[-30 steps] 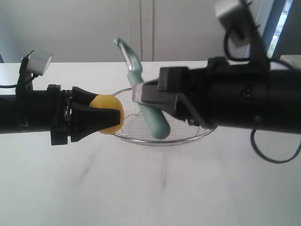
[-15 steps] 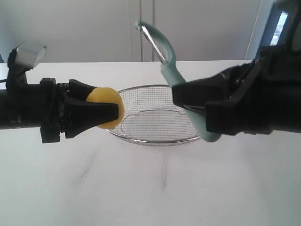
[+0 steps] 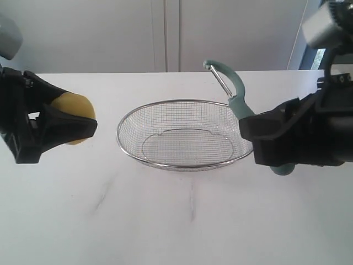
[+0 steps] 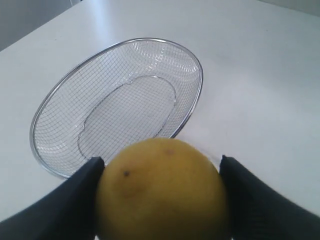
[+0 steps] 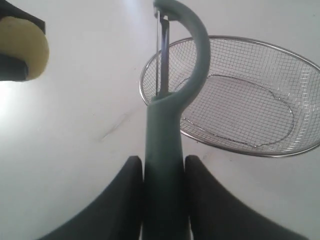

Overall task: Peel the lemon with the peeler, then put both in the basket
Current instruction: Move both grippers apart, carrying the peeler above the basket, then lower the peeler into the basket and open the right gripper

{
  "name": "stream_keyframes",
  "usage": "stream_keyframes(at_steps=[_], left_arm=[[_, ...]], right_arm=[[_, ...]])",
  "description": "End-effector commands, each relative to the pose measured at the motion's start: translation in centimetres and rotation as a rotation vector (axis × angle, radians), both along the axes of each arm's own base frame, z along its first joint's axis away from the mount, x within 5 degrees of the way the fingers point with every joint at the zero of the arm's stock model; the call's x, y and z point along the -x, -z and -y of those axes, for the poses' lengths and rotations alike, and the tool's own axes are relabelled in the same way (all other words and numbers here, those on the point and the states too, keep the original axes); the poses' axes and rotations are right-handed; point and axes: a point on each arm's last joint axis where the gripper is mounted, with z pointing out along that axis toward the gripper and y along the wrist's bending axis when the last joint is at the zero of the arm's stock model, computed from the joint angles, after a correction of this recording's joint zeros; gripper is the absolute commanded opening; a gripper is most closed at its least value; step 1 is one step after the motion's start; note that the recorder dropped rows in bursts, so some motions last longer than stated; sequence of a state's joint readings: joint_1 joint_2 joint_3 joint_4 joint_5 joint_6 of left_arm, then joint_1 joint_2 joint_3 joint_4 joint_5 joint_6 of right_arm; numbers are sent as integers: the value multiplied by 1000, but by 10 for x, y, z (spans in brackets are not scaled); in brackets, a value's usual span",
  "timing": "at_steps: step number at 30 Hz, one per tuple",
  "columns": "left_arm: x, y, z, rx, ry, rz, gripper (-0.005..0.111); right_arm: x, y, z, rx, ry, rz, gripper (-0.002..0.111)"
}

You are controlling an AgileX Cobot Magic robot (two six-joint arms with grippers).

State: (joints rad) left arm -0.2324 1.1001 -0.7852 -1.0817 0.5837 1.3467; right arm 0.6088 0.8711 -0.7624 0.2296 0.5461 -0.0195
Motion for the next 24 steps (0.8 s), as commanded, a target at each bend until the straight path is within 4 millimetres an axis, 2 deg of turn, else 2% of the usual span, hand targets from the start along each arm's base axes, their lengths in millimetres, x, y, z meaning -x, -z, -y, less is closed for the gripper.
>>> stream_keyframes(at_steps=[1,5,8,14,21,24], left_arm=[[25,-16,-10,-29,-52,-11,0],[44,-23,-20,-75,-106,-8,0],[54,-26,-21,-87,-80,-10,0],[60,-25,-17,-31,-44,-63,0],[60,-26,-16,-11,-43,-68,0],[60,-26,-16,-9,-43,-69,0]], right_arm=[[-7,2,-4,18,4,-3,0],[-20,3,-13,52,0,-32,0],[-34,-1,-20,94,-4,-28,0],[-73,-3,-41,200,-16,19,0],[-125,16,-64,330,-30,66,0],[-147,31,-70,365,-37,72,0]])
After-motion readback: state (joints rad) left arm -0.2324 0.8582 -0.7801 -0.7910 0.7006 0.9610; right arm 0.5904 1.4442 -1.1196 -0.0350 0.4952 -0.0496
